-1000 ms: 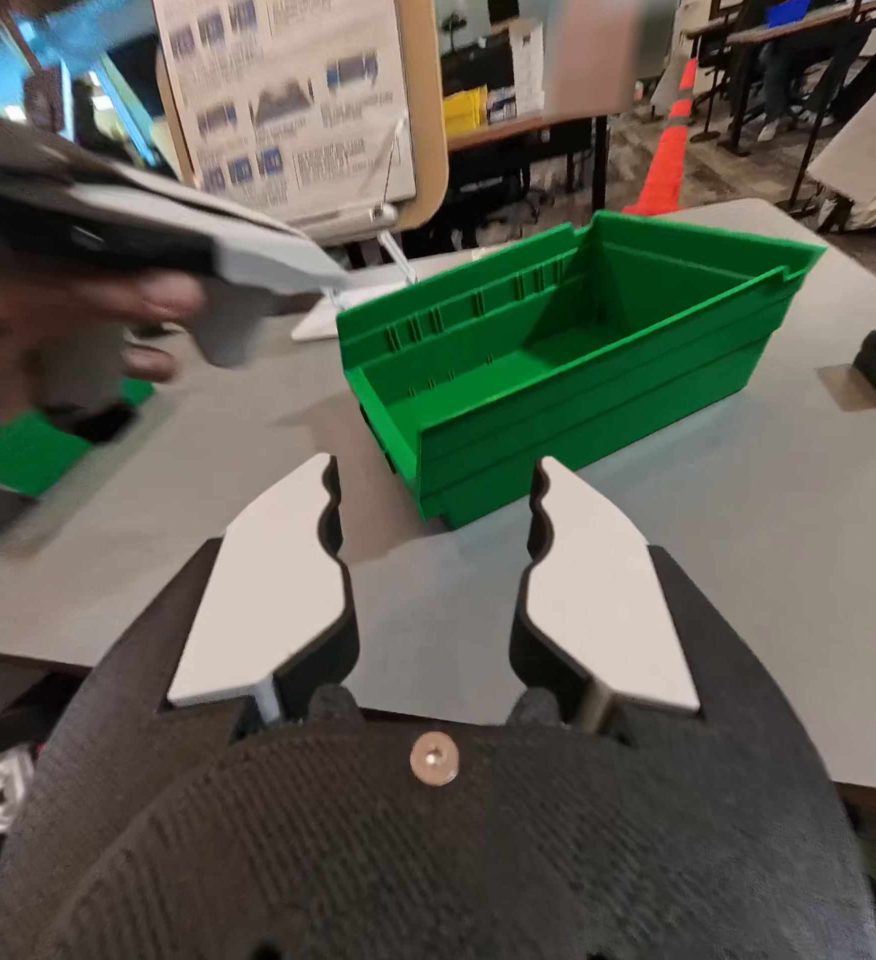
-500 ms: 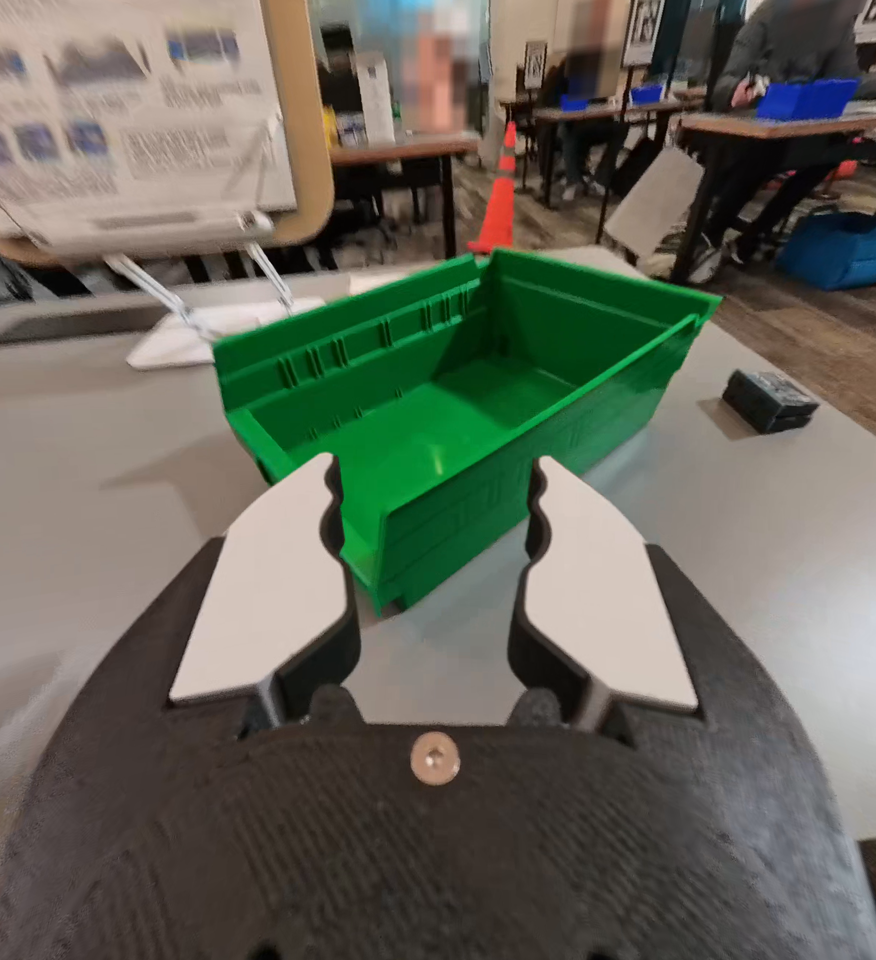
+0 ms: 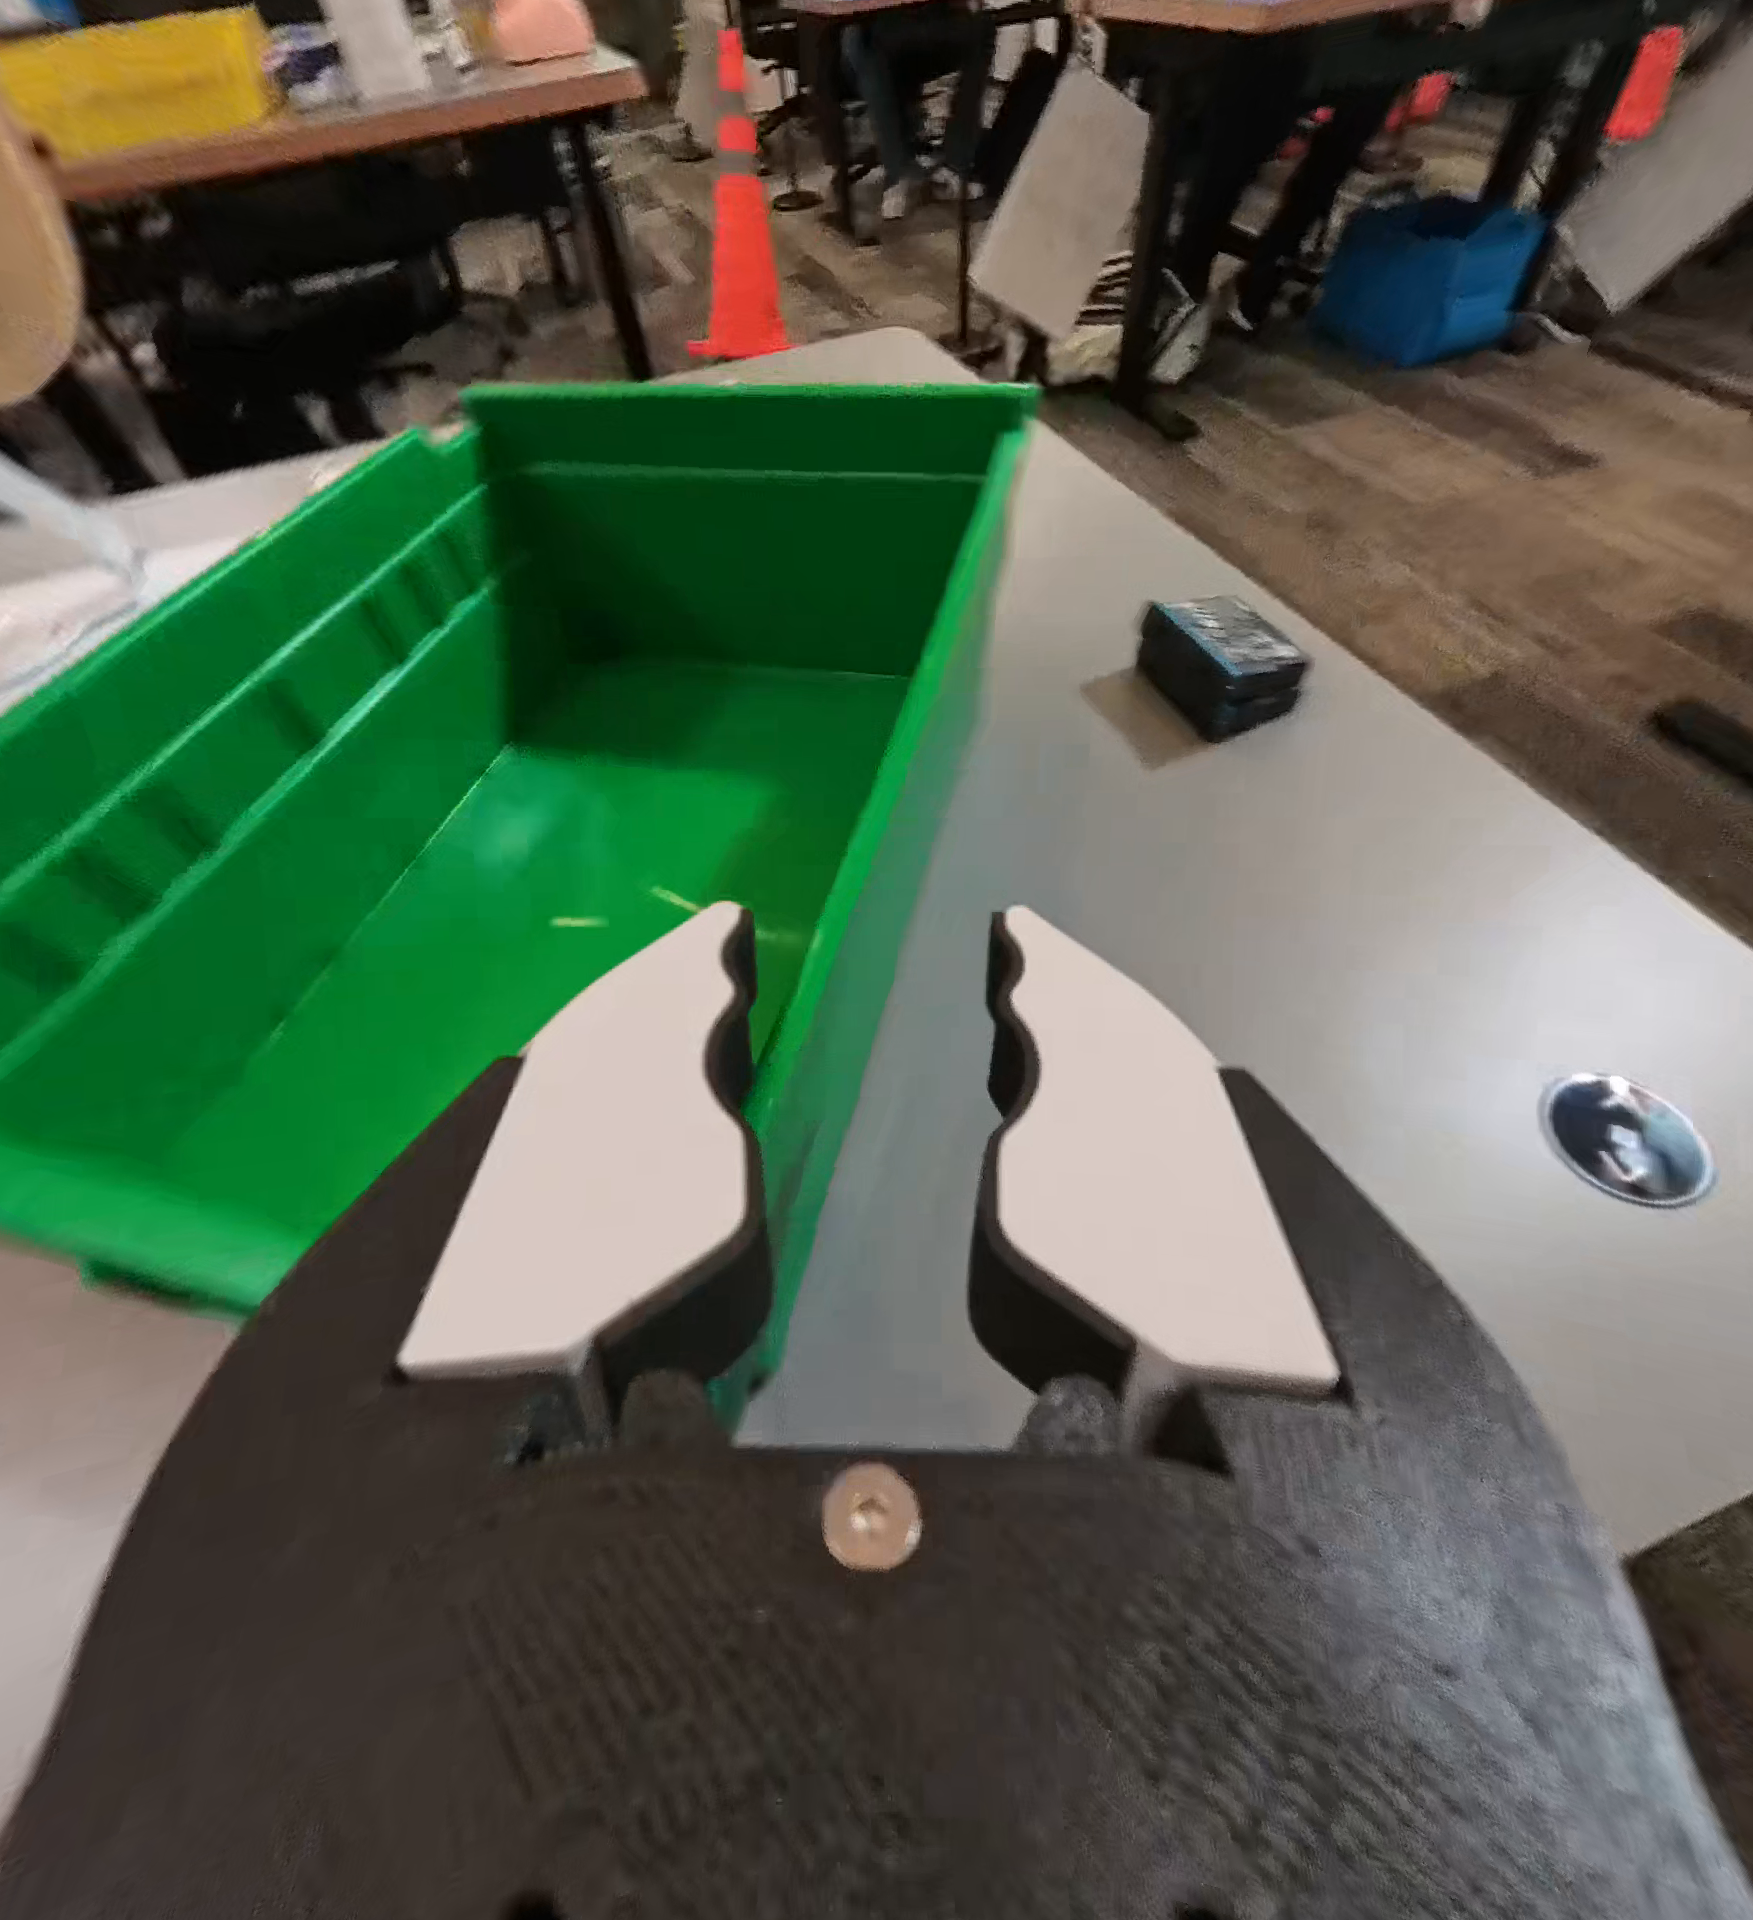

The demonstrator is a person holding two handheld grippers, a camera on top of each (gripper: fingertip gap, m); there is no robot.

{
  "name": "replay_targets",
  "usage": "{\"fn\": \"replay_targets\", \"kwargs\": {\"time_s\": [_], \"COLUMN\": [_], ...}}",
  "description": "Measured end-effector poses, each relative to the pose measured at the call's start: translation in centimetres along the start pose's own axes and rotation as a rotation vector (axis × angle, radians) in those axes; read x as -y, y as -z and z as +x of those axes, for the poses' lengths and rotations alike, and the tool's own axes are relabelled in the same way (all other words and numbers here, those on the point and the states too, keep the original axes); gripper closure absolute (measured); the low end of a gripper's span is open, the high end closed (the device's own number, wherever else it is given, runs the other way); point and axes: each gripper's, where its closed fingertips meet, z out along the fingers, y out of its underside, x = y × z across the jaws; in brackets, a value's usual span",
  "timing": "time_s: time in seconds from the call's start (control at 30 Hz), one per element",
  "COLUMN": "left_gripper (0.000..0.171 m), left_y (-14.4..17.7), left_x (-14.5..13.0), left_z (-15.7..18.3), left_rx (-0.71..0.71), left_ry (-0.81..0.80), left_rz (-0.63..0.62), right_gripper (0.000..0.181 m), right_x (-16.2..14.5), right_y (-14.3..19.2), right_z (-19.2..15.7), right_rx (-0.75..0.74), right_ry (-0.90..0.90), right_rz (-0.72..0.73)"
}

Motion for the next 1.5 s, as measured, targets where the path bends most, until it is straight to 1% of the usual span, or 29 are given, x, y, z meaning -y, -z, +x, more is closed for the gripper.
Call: {"fn": "replay_targets", "kwargs": {"time_s": [0.03, 0.07, 0.17, 0.23, 0.3, 0.37, 0.4, 0.5, 0.63, 0.8, 0.83, 0.87, 0.9, 0.97, 1.07, 1.13, 1.2, 1.27, 1.33, 1.4, 1.47, 1.5], "left_gripper": [0.163, 0.162, 0.162, 0.161, 0.161, 0.161, 0.161, 0.161, 0.161, 0.161, 0.161, 0.161, 0.161, 0.161, 0.161, 0.161, 0.161, 0.161, 0.161, 0.161, 0.161, 0.161], "left_y": [0.0, -0.1, -0.3, -0.5, -0.7, -0.9, -1.1, -1.2, -1.3, -1.5, -1.5, -1.5, -1.4, -1.3, -1.3, -1.2, -1.2, -1.3, -1.4, -1.5, -1.6, -1.7], "left_x": [-0.1, -0.1, -0.3, -0.4, -0.5, -0.9, -1.1, -1.2, -1.0, -1.4, -1.4, -1.4, -1.4, -1.4, -1.4, -1.4, -1.5, -1.6, -1.8, -1.9, -1.9, -1.9], "left_z": [0.1, 0.2, 0.7, 0.9, 1.0, 1.1, 1.1, 1.1, 1.3, 1.2, 1.2, 1.1, 1.1, 0.9, 0.6, 0.5, 0.4, 0.2, 0.2, 0.2, 0.2, 0.3], "left_rx": [-0.001, -0.004, -0.019, -0.020, -0.031, -0.045, -0.049, -0.062, -0.094, -0.094, -0.092, -0.088, -0.082, -0.072, -0.068, -0.066, -0.066, -0.063, -0.065, -0.064, -0.066, -0.069], "left_ry": [0.000, 0.001, -0.015, -0.031, -0.039, -0.034, -0.030, -0.014, 0.016, 0.013, 0.007, 0.000, -0.006, -0.013, -0.006, 0.000, 0.002, 0.004, 0.006, 0.005, 0.006, 0.009], "left_rz": [-0.002, -0.005, -0.013, -0.016, -0.021, -0.039, -0.045, -0.045, -0.034, -0.051, -0.052, -0.053, -0.053, -0.051, -0.051, -0.049, -0.050, -0.056, -0.059, -0.066, -0.064, -0.063], "right_gripper": [0.142, 0.151, 0.174, 0.175, 0.175, 0.175, 0.175, 0.175, 0.175, 0.168, 0.158, 0.142, 0.131, 0.123, 0.126, 0.132, 0.132, 0.127, 0.126, 0.121, 0.112, 0.111], "right_x": [0.4, 0.8, 1.5, 1.9, 2.1, 2.3, 2.4, 2.7, 3.0, 3.7, 4.2, 4.7, 5.4, 7.3, 9.8, 9.8, 7.6, 5.0, 2.9, 1.2, 0.0, -0.2], "right_y": [-0.5, -0.9, -2.2, -3.0, -3.5, -3.8, -3.9, -4.3, -5.1, -6.1, -6.0, -5.6, -5.1, -3.6, 0.3, 2.8, 3.9, 4.7, 5.5, 6.3, 6.8, 6.7], "right_z": [1.4, 2.5, 4.7, 6.1, 6.7, 7.2, 7.6, 8.8, 9.3, 9.9, 10.0, 9.9, 9.6, 9.4, 7.9, 5.2, 1.1, -1.8, -3.9, -6.3, -8.1, -8.5], "right_rx": [-0.003, -0.002, 0.037, 0.052, 0.122, 0.194, 0.207, 0.218, 0.257, 0.170, 0.138, 0.128, 0.126, 0.085, 0.042, 0.067, 0.178, 0.228, 0.264, 0.351, 0.422, 0.429], "right_ry": [-0.045, -0.074, -0.014, 0.065, 0.112, 0.117, 0.106, 0.102, 0.145, 0.126, 0.135, 0.163, 0.193, 0.237, 0.274, 0.284, 0.328, 0.369, 0.384, 0.357, 0.342, 0.354], "right_rz": [0.005, 0.017, 0.015, 0.026, 0.033, 0.038, 0.043, 0.059, 0.058, 0.094, 0.107, 0.118, 0.133, 0.188, 0.308, 0.362, 0.300, 0.238, 0.190, 0.138, 0.096, 0.084]}}
